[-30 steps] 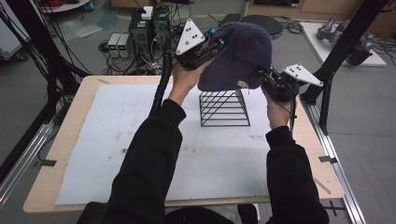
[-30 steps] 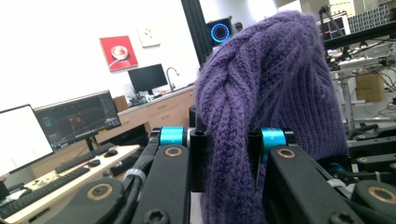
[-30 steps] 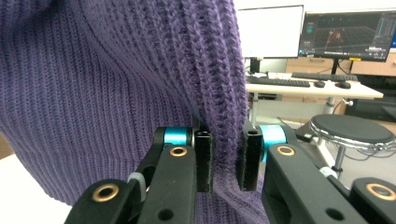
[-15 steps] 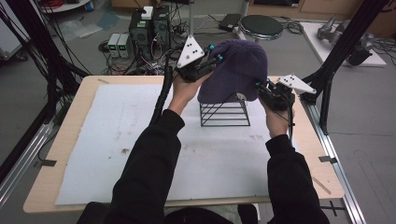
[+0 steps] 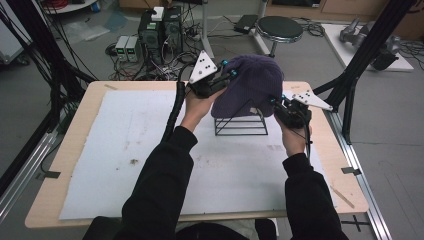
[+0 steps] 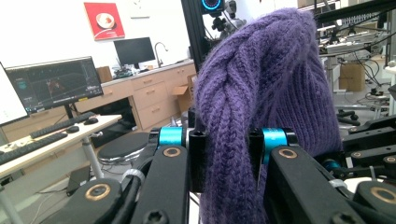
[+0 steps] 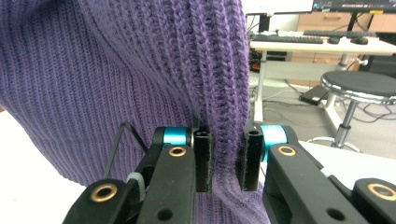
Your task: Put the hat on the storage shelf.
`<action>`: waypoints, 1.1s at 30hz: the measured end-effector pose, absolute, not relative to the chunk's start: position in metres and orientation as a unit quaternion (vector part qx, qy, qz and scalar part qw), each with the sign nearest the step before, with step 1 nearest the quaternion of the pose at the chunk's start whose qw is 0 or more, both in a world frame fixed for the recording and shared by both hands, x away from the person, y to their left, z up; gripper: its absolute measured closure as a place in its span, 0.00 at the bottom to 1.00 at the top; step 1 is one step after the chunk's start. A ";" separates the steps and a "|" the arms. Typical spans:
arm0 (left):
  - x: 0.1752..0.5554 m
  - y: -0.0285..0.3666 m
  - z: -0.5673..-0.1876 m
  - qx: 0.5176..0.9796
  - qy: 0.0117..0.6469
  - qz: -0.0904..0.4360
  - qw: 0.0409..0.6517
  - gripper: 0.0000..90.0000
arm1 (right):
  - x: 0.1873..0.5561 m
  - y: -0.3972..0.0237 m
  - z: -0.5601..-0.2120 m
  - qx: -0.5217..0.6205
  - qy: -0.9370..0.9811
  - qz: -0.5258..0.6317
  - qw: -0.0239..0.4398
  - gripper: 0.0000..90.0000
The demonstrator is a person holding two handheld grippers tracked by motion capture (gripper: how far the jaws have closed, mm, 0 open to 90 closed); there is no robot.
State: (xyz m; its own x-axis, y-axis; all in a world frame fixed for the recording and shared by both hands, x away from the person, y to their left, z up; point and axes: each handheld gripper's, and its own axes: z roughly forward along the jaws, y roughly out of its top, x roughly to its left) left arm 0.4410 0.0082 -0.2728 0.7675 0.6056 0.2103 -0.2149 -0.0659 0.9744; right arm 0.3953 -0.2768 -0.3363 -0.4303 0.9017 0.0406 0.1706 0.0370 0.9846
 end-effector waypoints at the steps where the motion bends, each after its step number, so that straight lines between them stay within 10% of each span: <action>1: 0.441 0.008 -0.275 0.663 0.149 0.306 0.667 0.87 | 0.395 -0.277 -0.339 0.421 0.641 0.552 0.328 0.89; 33: 0.440 0.006 -0.328 0.690 0.174 0.272 0.648 0.86 | 0.398 -0.277 -0.371 0.446 0.689 0.493 0.286 0.88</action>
State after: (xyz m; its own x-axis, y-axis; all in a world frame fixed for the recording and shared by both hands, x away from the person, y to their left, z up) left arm 0.4398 0.0060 -0.3284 0.7917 0.5923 0.1494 -0.1120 -0.0997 0.9887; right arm 0.3976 -0.2772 -0.3709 -0.4375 0.8981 0.0459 0.3333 0.1145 0.9358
